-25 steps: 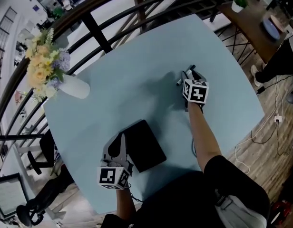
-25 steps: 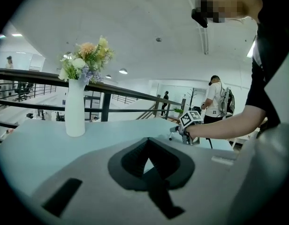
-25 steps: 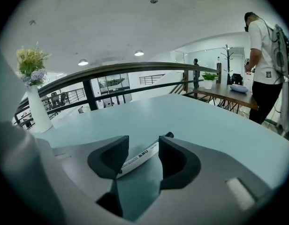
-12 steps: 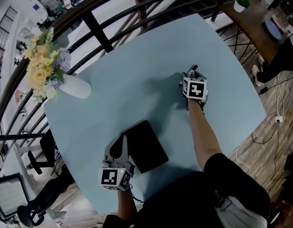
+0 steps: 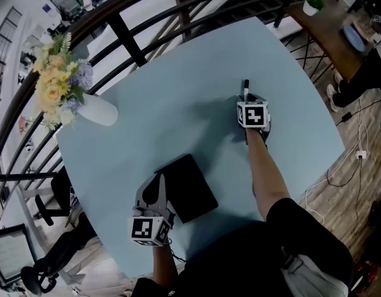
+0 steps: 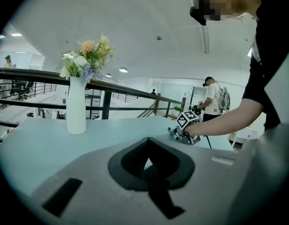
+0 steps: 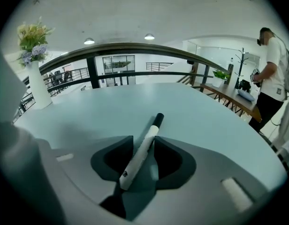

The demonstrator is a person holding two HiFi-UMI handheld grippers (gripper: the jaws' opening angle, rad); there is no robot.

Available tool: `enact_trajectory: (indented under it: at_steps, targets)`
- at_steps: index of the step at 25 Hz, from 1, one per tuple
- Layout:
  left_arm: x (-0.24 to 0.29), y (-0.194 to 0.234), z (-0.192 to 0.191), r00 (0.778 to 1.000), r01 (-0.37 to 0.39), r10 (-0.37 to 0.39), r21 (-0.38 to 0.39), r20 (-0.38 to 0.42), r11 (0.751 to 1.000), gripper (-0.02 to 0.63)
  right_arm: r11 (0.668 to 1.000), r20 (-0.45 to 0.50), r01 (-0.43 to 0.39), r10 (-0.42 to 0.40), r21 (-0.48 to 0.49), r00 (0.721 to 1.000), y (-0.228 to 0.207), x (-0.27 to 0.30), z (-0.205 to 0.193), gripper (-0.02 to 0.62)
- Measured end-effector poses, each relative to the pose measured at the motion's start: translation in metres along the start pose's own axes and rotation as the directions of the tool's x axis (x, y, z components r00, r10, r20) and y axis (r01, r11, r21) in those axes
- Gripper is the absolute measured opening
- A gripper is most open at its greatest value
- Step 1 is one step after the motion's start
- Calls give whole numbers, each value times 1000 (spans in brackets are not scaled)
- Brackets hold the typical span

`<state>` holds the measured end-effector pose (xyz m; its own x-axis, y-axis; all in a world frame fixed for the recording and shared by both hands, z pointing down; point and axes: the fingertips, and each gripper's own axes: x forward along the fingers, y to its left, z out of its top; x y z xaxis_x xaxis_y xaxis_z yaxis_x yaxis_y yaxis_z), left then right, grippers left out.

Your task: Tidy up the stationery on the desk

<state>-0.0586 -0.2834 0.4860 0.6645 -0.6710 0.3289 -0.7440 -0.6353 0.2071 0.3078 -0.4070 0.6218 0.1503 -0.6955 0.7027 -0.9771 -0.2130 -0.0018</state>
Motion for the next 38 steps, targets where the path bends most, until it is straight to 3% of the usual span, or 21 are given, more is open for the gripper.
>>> enact_trajectory:
  at_steps: [6, 10, 20, 38]
  targets:
    - [-2, 1, 3, 1000, -2, 2, 1, 7, 1000, -8, 1000, -11, -6, 5, -15, 1000, 0, -1, -1, 133]
    - [-4, 3, 2, 1000, -8, 8, 0, 5, 1000, -8, 1000, -8, -7, 7, -18, 1000, 0, -2, -1, 83]
    - [-11, 2, 6, 1000, -21, 21, 14, 14, 1000, -8, 1000, 52, -5, 5, -8, 999, -3, -22, -8, 81]
    - [-47, -22, 22, 997, -41, 37, 48, 74, 998, -8, 999, 234, -52, 53, -11, 971, -1, -115, -2, 81]
